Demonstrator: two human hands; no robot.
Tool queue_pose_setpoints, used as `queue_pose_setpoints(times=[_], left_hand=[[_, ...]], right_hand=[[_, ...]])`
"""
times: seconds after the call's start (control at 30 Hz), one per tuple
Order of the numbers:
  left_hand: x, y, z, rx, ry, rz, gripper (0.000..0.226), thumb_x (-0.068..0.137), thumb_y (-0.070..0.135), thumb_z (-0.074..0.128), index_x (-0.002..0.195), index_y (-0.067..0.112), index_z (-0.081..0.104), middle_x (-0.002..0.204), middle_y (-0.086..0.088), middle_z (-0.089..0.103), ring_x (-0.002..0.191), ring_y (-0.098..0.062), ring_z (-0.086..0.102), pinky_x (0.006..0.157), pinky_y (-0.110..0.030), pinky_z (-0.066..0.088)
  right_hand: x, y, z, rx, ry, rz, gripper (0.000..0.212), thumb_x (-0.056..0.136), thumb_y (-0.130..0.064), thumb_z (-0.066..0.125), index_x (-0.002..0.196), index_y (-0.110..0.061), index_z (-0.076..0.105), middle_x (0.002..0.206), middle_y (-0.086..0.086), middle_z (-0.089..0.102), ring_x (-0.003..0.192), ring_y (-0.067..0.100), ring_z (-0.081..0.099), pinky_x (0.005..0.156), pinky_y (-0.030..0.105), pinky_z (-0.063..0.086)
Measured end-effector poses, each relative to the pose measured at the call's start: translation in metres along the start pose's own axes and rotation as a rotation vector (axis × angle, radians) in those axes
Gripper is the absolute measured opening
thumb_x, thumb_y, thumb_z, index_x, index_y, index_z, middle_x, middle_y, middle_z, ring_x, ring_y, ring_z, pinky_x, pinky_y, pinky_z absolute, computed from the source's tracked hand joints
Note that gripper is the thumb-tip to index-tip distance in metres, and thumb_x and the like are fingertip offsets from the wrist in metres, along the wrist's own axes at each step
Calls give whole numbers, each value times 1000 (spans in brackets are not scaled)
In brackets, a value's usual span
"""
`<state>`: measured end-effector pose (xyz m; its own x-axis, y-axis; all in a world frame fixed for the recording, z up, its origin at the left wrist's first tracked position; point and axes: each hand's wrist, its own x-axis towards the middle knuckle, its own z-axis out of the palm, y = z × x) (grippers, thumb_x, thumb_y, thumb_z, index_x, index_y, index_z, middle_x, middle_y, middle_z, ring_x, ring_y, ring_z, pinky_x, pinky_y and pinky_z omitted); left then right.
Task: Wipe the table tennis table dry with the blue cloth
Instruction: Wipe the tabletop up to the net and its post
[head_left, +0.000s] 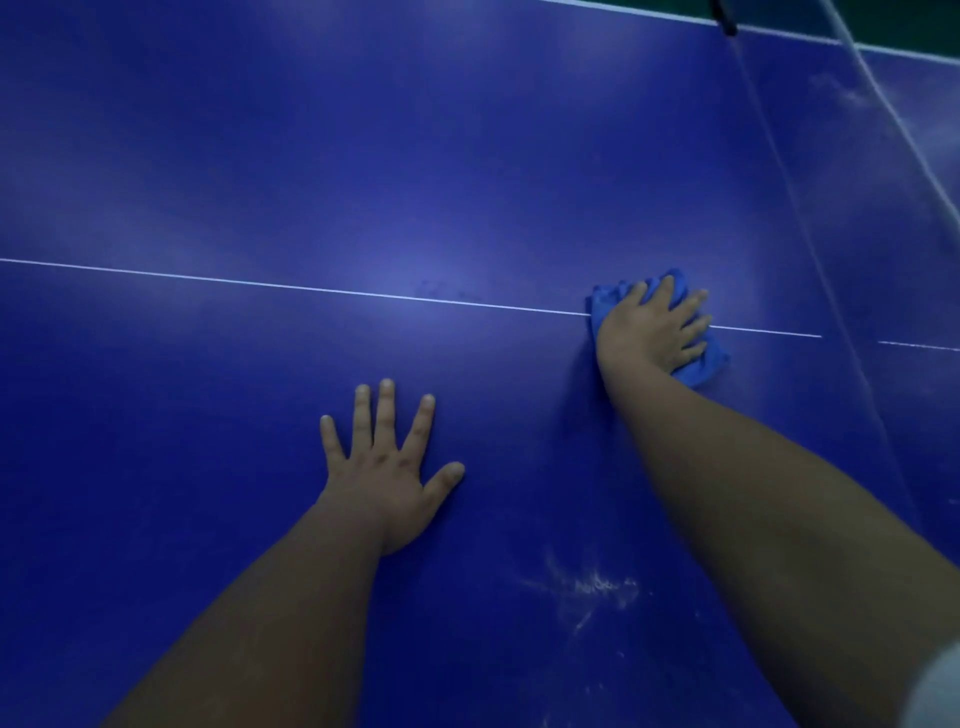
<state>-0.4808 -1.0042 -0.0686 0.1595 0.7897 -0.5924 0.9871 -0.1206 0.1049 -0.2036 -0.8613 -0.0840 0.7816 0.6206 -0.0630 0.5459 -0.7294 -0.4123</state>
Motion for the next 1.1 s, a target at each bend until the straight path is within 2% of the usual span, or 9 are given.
queue_pose_setpoints(times=[0.13, 0.23, 0.37, 0.5, 0.7, 0.73, 0.8, 0.9, 1.1], left_hand=[[0, 0, -2, -1, -22, 6, 85, 83, 82, 0, 142, 38, -42, 147, -6, -54, 133, -29, -52, 112, -65, -21], [-1, -1, -1, -4, -14, 13, 83, 83, 81, 0, 140, 38, -43, 147, -6, -53, 133, -29, -52, 112, -65, -22], [0, -2, -1, 6, -11, 12, 82, 86, 81, 3, 138, 38, -44, 148, -6, -52, 134, -30, -51, 112, -65, -22], [0, -3, 2, -11, 6, 13, 83, 86, 81, 3, 140, 39, -43, 148, -6, -52, 134, -30, -51, 113, -65, -21], [2, -2, 4, -15, 38, 20, 82, 86, 81, 2, 140, 38, -43, 148, -6, -53, 134, -30, -51, 112, -64, -22], [3, -2, 4, -13, 45, 21, 82, 87, 81, 3, 141, 39, -42, 148, -6, -52, 134, -30, -51, 112, -64, -22], [4, -3, 4, -12, 54, 24, 82, 88, 81, 5, 141, 39, -41, 150, -6, -50, 135, -30, -49, 112, -64, -23], [6, -6, 6, -6, 57, 28, 81, 90, 80, 9, 142, 40, -38, 153, -5, -47, 138, -29, -46, 112, -64, -22], [-8, -23, 9, -167, 168, 156, 78, 98, 66, 26, 157, 34, -13, 162, -5, -32, 146, -23, -35, 119, -52, -18]], right_hand=[[23, -15, 0, 8, -18, 90, 55, 107, -51, 20, 159, -34, 22, 169, 2, 2, 154, 32, 3, 121, 56, 1], [33, -22, 3, -51, -80, -55, 52, 106, -50, 22, 156, -35, 29, 167, -4, 15, 153, 29, 10, 120, 55, 5], [15, -19, 16, -203, -117, -625, 50, 99, -51, 32, 138, -33, 58, 155, -3, 44, 141, 28, 39, 114, 50, 29], [-34, 12, 7, -230, -296, -1132, 53, 92, -52, 34, 128, -30, 67, 145, 2, 56, 133, 36, 51, 104, 58, 39], [-83, 92, -24, -191, -549, -1779, 42, 101, -47, 45, 139, -34, 57, 158, -8, 40, 149, 27, 30, 118, 52, 19], [-71, 90, -21, -180, -494, -1762, 42, 100, -46, 46, 137, -33, 58, 156, -6, 43, 146, 29, 35, 116, 55, 23], [-47, 70, -11, -178, -351, -1498, 44, 97, -48, 43, 134, -32, 62, 150, -3, 51, 139, 33, 44, 109, 62, 33], [-44, 45, -3, -223, -295, -1203, 53, 97, -57, 32, 136, -36, 61, 152, -8, 48, 142, 30, 40, 113, 58, 25], [-175, 134, -33, -134, -375, -1424, 42, 97, -51, 46, 134, -38, 60, 151, -9, 50, 140, 30, 43, 110, 63, 30]])
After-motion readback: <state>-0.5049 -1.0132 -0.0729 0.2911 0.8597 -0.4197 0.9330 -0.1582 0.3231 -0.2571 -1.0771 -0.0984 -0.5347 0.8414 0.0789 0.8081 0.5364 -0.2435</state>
